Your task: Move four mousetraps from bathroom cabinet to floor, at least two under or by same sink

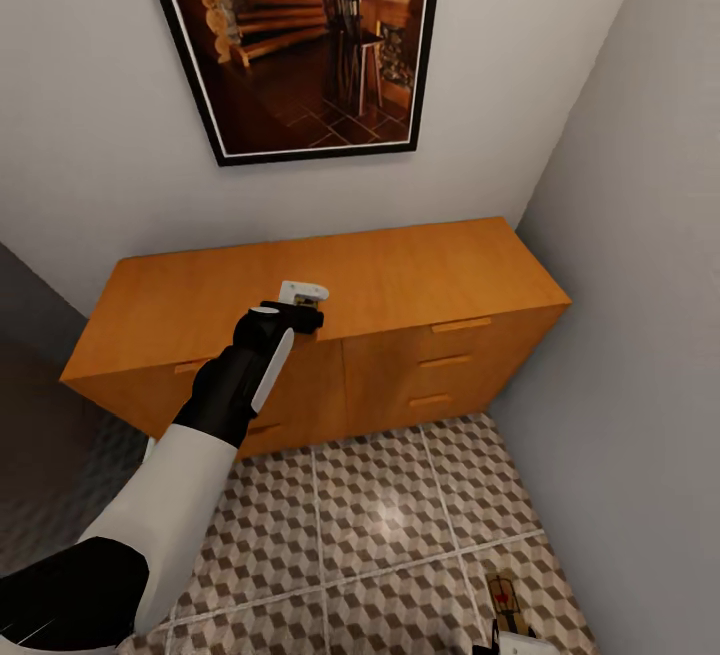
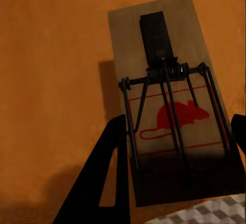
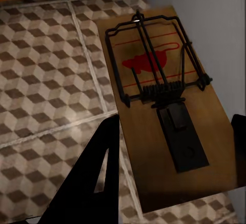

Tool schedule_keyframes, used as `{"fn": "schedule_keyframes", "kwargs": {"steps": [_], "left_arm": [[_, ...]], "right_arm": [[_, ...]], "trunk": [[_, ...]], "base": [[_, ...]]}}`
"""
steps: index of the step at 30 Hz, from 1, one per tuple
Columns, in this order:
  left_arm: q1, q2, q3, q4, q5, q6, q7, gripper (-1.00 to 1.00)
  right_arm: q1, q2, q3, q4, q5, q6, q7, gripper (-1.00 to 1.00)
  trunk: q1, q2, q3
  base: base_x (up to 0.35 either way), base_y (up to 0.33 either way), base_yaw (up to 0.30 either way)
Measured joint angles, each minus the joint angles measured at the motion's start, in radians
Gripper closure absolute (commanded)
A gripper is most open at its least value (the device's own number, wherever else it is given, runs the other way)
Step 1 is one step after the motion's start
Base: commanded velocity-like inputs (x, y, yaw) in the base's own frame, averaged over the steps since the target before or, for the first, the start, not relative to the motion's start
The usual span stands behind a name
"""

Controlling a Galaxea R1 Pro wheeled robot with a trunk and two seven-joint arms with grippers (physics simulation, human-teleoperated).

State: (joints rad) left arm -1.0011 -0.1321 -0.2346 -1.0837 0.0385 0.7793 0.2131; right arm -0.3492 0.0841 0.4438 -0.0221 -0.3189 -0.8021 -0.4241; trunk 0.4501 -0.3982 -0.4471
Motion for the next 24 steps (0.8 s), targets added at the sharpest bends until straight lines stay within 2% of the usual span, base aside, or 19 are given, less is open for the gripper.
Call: {"fn": "schedule_keyframes", "kwargs": {"steps": [24], "left_arm": [[0.018,0.000,0.000,0.008,0.000,-0.002,-0.002,1.00]], "right_arm": [[0.000,0.000,0.000,0.000,0.001,0.001,0.000,1.00]], "trunk": [[0.000,0.000,0.000]], "base": [[-0.340,0.000,0.000]]}}
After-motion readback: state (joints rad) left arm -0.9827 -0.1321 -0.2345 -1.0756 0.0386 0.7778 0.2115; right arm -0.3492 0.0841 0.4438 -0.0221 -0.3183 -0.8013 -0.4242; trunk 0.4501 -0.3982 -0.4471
